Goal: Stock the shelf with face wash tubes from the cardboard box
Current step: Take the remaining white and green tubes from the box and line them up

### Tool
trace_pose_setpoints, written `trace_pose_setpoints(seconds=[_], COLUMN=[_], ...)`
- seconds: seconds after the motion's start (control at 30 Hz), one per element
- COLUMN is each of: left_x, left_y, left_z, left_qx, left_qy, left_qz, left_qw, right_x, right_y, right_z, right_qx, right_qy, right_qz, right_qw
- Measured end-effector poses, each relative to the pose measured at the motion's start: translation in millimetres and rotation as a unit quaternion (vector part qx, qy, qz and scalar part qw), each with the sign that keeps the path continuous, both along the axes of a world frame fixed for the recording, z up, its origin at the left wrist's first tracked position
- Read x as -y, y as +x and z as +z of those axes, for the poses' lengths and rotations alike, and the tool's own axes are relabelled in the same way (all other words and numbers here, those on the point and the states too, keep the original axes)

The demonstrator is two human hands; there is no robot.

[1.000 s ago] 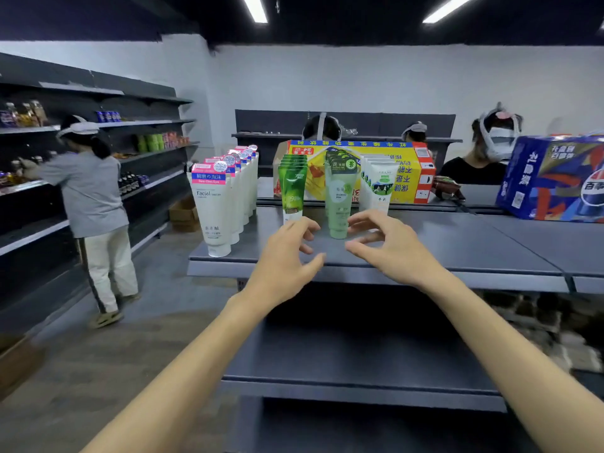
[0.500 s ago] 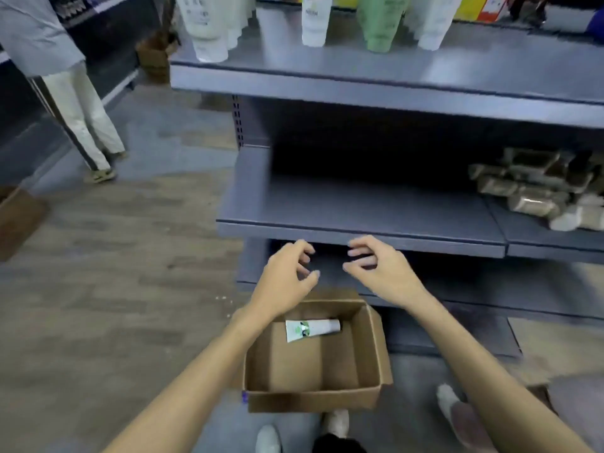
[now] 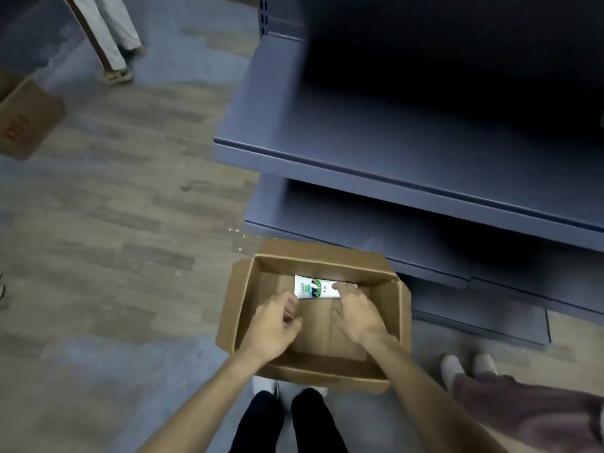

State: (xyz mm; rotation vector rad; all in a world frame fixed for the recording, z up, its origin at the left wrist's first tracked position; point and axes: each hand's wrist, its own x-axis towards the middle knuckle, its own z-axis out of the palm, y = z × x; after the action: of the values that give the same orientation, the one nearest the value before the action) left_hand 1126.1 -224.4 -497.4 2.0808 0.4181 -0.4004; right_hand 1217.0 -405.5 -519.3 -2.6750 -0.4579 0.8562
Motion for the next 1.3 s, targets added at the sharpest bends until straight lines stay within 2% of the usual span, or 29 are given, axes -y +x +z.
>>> trace_pose_setpoints(seconds=[0.17, 0.3, 0.57, 0.63, 0.77, 0.93, 1.1, 1.2, 1.3], left_x=[4.1, 5.8, 13.7, 13.5, 8.7, 0.7, -1.3, -2.0, -1.8], left_y=[-4.8, -3.8, -4.7, -4.4, -1.8, 4.1, 20.6, 47.4, 78.4], left_z=[-32.9, -48.3, -62.7, -62.4, -56.7, -36.9, 10.9, 62.5, 127.4], left_qx=[-0.006, -0.008, -0.018, -0.021, -0.025, -0.022, -0.008, 0.043, 0.143], left_qy=[-0.005, -0.005, -0.015, -0.011, -0.010, -0.018, -0.027, -0.026, -0.023], left_qz=[0.026, 0.029, 0.035, 0.038, 0.041, 0.052, 0.036, -0.006, -0.033], left_qw=[1.000, 1.000, 0.999, 0.999, 0.999, 0.998, 0.999, 0.999, 0.989], right_x=[-3.3, -1.3, 4.6, 5.7, 7.7, 11.8, 17.1, 16.9, 16.0], right_y=[1.5, -6.5, -5.5, -5.5, -5.9, -14.2, -22.8, -15.5, -0.4], right_z=[-61.4, -91.7, -100.9, -102.9, -95.1, -50.3, 28.3, 83.6, 141.7], right_qx=[0.031, 0.104, 0.184, 0.203, 0.175, 0.072, 0.017, 0.015, 0.047], right_qy=[-0.035, -0.078, -0.123, -0.108, -0.085, 0.075, 0.237, 0.305, 0.354], right_qz=[0.063, 0.075, 0.125, 0.118, 0.097, -0.026, -0.139, -0.177, -0.198], right_qw=[0.997, 0.989, 0.967, 0.966, 0.976, 0.994, 0.961, 0.936, 0.913])
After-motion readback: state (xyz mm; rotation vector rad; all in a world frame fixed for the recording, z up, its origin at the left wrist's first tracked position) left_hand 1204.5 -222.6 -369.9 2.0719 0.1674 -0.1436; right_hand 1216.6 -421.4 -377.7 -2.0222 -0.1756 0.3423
